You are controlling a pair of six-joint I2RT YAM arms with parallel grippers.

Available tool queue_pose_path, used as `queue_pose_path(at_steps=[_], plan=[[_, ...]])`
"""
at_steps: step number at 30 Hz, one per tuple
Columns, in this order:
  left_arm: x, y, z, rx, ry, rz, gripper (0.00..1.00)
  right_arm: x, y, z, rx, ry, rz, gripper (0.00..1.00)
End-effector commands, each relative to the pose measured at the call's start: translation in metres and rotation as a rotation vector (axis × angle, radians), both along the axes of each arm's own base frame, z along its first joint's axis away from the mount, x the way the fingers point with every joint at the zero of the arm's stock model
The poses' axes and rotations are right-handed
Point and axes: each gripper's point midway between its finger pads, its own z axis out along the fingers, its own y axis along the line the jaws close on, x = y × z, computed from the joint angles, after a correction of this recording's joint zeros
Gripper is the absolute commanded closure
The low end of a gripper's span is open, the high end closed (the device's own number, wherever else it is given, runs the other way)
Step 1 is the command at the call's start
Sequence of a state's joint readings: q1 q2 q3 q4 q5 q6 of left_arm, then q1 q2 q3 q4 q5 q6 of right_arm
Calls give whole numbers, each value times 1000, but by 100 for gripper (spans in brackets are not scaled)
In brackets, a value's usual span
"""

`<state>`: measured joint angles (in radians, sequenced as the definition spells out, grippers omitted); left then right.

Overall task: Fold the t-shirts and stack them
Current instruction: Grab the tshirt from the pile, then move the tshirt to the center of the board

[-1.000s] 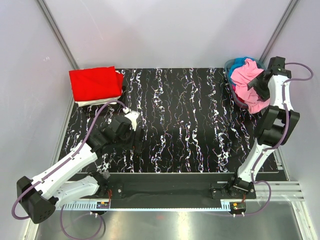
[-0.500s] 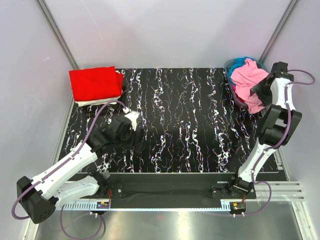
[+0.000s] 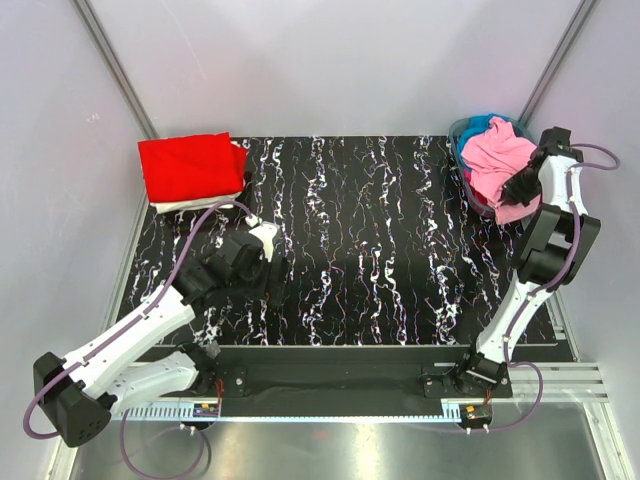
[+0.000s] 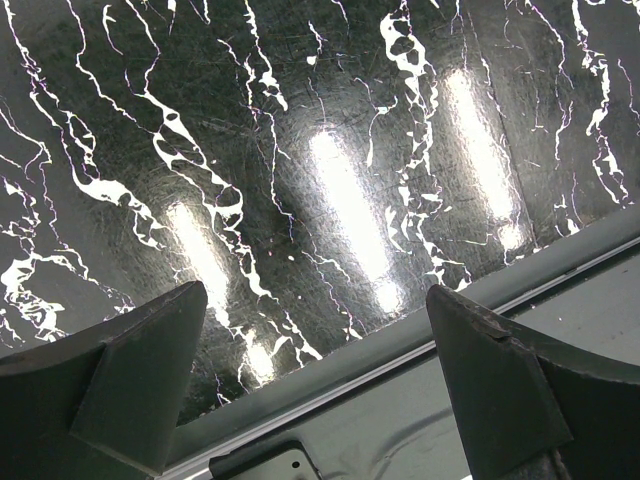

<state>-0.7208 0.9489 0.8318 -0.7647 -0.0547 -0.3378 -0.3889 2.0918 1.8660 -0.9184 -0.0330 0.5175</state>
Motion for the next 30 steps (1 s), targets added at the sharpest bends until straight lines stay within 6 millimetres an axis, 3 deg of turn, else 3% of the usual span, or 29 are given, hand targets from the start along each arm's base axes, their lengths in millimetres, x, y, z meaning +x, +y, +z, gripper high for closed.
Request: queue_pose_path(at_steps=[1,4,5,6,7,11,13,15,18,19,21,22,24,25,29,30], plan=[[10,-5,19,-30,-59,12,1,18,8,39,19,-121,29,100],[10,-4,20,-31,-62,13,1,24,31,93,20,-239,76,100],[10,-3,20,-27,-64,19,1,24,42,133,7,-322,106,100],[11,-2,21,-24,-69,25,1,26,65,153,10,-363,153,100],[12,0,22,-23,-78,31,1,27,78,191,-5,-440,182,100],[13,4,23,-16,-90,55,1,-8,158,300,-5,-641,322,100],[14,4,23,-11,-90,60,1,-23,198,332,30,-724,385,100],[15,6,21,-1,-85,65,1,-37,216,350,70,-771,419,100],[16,7,19,11,-79,73,1,-44,232,334,123,-741,453,100],[16,7,18,13,-79,74,1,-46,233,307,141,-677,453,59],[16,8,19,14,-81,80,1,-48,240,286,170,-655,489,32],[16,8,19,13,-82,80,1,-55,241,255,185,-590,493,1],[16,9,20,13,-86,81,1,-59,237,225,159,-533,499,0],[16,8,21,10,-89,83,1,-69,232,199,145,-473,488,0],[17,9,19,19,-85,85,1,-92,217,156,76,-396,456,0],[17,8,17,25,-76,84,1,-100,215,137,71,-355,452,0]])
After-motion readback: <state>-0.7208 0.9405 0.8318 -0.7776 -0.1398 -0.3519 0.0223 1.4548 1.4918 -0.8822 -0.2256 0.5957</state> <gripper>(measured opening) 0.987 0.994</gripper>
